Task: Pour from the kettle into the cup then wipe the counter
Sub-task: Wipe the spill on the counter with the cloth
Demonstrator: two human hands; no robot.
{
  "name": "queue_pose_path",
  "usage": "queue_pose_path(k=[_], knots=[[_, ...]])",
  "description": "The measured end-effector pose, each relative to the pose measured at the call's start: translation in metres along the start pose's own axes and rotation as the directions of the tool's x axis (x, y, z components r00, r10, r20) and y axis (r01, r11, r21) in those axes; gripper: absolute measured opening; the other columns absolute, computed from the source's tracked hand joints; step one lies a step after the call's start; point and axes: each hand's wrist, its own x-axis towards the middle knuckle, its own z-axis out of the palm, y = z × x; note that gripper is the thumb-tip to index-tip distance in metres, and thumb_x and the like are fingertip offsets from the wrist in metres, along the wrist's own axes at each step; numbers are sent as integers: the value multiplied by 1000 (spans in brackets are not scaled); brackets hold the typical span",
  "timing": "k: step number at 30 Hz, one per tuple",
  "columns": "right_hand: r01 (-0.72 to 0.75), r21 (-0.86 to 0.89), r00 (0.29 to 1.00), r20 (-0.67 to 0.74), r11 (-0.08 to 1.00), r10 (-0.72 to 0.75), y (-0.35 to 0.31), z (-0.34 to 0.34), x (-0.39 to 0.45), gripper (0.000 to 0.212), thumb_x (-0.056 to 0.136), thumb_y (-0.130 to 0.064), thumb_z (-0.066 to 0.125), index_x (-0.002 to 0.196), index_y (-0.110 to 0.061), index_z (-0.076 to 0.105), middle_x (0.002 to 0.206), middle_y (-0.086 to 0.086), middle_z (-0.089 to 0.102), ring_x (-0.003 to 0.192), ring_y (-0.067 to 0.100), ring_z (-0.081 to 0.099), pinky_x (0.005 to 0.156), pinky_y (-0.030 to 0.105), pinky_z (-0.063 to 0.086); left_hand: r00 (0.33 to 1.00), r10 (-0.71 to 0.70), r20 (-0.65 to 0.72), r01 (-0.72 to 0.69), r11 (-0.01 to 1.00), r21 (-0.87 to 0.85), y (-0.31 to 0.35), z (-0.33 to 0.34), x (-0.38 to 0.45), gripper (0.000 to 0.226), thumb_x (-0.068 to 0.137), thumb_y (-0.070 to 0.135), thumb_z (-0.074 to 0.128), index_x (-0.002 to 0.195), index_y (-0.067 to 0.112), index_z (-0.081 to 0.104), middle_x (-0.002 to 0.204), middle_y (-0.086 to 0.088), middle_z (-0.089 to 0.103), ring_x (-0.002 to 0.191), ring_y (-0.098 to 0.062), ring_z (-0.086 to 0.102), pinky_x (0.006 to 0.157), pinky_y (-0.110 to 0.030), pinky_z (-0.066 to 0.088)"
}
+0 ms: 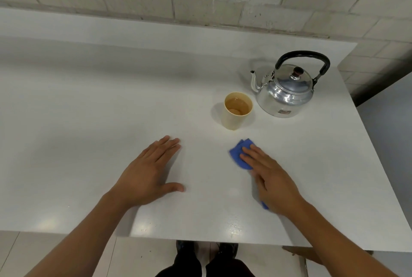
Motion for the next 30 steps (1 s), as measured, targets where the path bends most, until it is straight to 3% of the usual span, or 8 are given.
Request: queue_pose_path(k=[3,6,10,17,20,23,25,30], knots=[[-62,-43,997,-37,997,60,-6,12,23,56,98,0,49,151,-17,43,159,-11,28,151,7,18,121,32,22,998,-59,-20,60,998,22,-8,-5,-5,105,83,87,49,162,19,30,171,12,21,160,-9,7,128,-35,16],[-51,-51,997,-57,997,48,-21,27,43,56,96,-1,49,150,-14,44,159,-8,31,150,9,20,120,32,22,996,-81,-27,82,996,43,-10,-5,-7,104,85,86,47,163,20,28,171,14,20,160,-7,7,129,-36,18],[52,-76,998,-23,996,-54,-50,44,57,57,94,-6,46,150,-12,43,160,1,36,150,13,20,122,32,20,995,-93,-28,94,994,56,-11,-3,-7,104,85,87,47,163,21,28,171,13,22,160,-8,9,128,-37,19],[267,78,952,137,961,-275,-62,43,10,50,95,-6,48,144,-16,53,157,-4,41,150,11,25,121,27,18,997,-81,-3,81,994,67,-14,-2,-7,115,77,92,52,163,20,27,172,12,19,160,-7,6,128,-29,10],[182,55,978,96,982,-186,-30,17,-2,55,91,5,51,142,-16,55,155,-5,43,149,11,28,120,29,22,997,-76,-8,76,995,67,-13,-3,-7,118,74,93,53,163,19,29,171,12,21,160,-8,7,128,-27,6],[52,1,998,37,999,-52,-12,6,15,57,95,6,52,149,-13,45,159,-3,33,150,15,25,121,33,21,997,-70,-12,71,995,66,-12,-4,-7,119,73,94,53,162,18,29,171,12,21,160,-8,8,128,-29,7],[50,-86,998,39,995,-46,-18,14,36,56,97,1,50,151,-8,39,161,1,27,152,19,21,122,33,17,997,-70,-9,71,995,69,-11,-5,-7,121,72,94,53,163,18,28,171,11,21,160,-9,8,128,-31,10],[116,-197,993,-5,973,-120,-65,50,89,53,98,-9,51,149,1,40,159,15,35,149,30,26,122,34,11,997,-70,-10,71,995,68,-11,-5,-8,122,72,94,54,163,16,28,171,8,23,160,-11,10,129,-33,13]])
